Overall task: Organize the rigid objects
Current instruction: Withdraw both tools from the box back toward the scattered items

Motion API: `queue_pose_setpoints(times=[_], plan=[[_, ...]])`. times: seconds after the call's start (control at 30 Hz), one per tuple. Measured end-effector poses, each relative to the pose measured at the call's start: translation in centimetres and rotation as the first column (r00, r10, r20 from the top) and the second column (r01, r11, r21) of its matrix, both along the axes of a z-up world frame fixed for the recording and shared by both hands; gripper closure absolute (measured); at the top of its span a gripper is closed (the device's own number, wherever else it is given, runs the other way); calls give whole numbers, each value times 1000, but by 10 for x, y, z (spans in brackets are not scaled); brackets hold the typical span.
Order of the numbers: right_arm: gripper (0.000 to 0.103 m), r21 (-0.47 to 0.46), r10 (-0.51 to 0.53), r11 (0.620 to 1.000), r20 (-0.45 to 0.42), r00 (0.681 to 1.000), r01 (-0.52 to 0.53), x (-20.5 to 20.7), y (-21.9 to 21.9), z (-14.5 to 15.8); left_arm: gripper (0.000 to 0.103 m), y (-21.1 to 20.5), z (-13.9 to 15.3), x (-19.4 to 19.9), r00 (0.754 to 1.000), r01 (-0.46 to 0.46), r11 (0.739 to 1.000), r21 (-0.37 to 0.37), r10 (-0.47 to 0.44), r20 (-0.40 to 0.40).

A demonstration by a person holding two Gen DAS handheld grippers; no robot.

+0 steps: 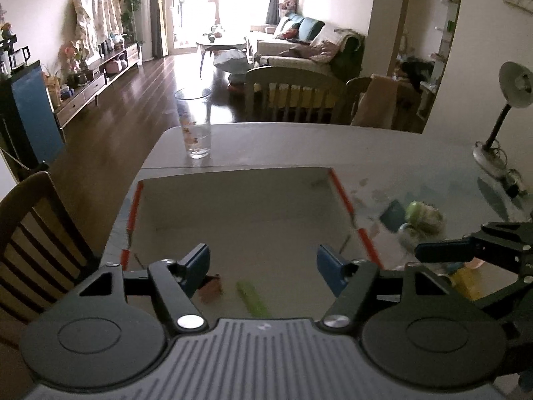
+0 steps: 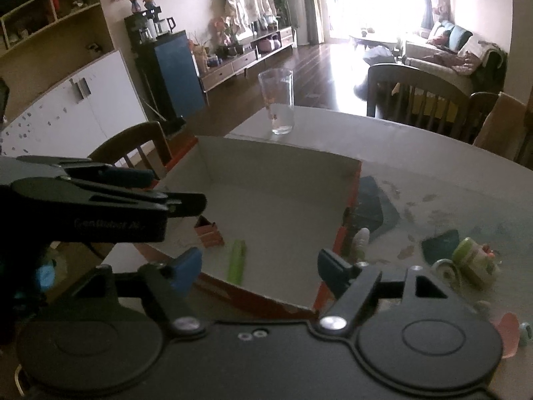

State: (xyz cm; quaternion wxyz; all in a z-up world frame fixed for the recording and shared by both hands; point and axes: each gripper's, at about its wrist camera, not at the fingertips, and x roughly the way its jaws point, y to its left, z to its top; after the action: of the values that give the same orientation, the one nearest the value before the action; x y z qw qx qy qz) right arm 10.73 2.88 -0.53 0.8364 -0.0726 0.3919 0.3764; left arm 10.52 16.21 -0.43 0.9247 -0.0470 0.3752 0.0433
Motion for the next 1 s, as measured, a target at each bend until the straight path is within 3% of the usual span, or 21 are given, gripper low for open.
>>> queue_pose_setpoints(times=[0.17,0.47,0.73,0.87,1.0], plan=[[20,24,-12,1000,20,1000,11,-7,-25,10,22,-24,6,-8,1000,-1,1000,-1,1,28],[8,50,-30,998,67,997,27,-13,-74,20,18,-63,12,-16,998,5,1000,-28,-3,63],[4,60,-59,997,71,996,55,-14,-123,16,17,-99,6,-14,998,29,998,-56,-25,60],[4,63,-81,995,76,994,76,-13,-151,11,2,-117,2,-15,996,51,996,-77,-45,72],[4,68,-119,991,71,990,114,-10,-180,6,1,-137,-3,-11,993,77,994,-74,-70,93]])
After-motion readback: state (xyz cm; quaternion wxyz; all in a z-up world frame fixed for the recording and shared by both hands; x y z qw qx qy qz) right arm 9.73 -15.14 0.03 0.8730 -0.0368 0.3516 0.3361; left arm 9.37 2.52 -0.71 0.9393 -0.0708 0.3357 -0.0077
